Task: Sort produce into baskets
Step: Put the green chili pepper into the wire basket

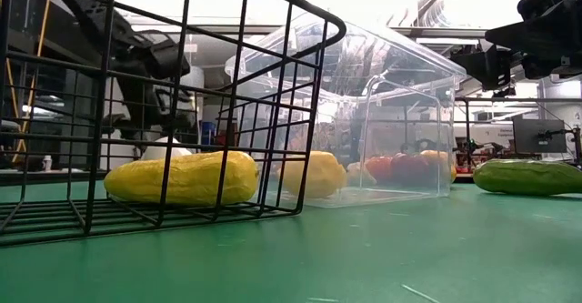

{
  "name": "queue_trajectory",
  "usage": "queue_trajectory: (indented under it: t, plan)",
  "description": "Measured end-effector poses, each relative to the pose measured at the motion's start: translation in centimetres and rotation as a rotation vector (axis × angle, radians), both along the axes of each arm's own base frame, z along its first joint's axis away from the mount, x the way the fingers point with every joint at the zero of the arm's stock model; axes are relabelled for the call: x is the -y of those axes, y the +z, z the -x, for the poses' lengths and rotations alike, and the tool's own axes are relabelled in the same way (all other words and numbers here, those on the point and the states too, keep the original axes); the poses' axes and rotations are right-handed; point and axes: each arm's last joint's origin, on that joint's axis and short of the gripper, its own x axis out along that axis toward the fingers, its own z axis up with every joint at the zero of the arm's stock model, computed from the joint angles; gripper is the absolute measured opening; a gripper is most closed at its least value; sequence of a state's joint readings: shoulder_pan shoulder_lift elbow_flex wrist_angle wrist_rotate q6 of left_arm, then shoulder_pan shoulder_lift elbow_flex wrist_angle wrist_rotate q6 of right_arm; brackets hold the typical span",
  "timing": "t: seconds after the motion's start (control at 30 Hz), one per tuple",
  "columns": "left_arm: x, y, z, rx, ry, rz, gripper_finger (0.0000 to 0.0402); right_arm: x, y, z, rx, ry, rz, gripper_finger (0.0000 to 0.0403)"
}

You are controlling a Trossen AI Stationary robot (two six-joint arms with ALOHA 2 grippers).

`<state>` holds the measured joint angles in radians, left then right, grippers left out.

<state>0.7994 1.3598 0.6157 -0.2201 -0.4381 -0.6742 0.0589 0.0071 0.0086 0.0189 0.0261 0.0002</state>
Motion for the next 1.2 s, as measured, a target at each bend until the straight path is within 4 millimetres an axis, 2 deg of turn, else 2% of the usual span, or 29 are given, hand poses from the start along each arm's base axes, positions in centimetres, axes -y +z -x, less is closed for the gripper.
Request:
queue_trajectory:
  t: [0.1,0.13,0.37,0.67,0.83,1.1,1.2]
  plan:
    - [0.1,-0.7,0.2,0.014,-0.016,-0.049,0.004,0.0,0.0,0.0,0.0,0.0,0.0,0.036]
    - [0.0,-0.9,0.3,0.027,-0.015,-0.066,0.0021,0.0,0.0,0.0,0.0,0.0,0.0,0.036]
    - [-0.3,-1.9,1.2,0.048,0.028,-0.13,0.0003,0.0,0.0,0.0,0.0,0.0,0.0,0.036]
    - [0.1,-2.4,0.7,-0.008,-0.043,-0.157,0.0,0.0,0.0,0.0,0.0,0.0,0.0,0.036]
    - [-0.4,-2.0,-0.2,0.031,-0.1,-0.237,0.0,0.0,0.0,0.0,0.0,0.0,0.0,0.036]
    - [-1.1,-3.7,-0.3,0.015,-0.132,-0.182,0.0,0.0,0.0,0.0,0.0,0.0,0.0,0.036]
    - [-1.3,-3.7,-0.7,0.011,-0.137,-0.185,0.0,0.0,0.0,0.0,0.0,0.0,0.0,0.036]
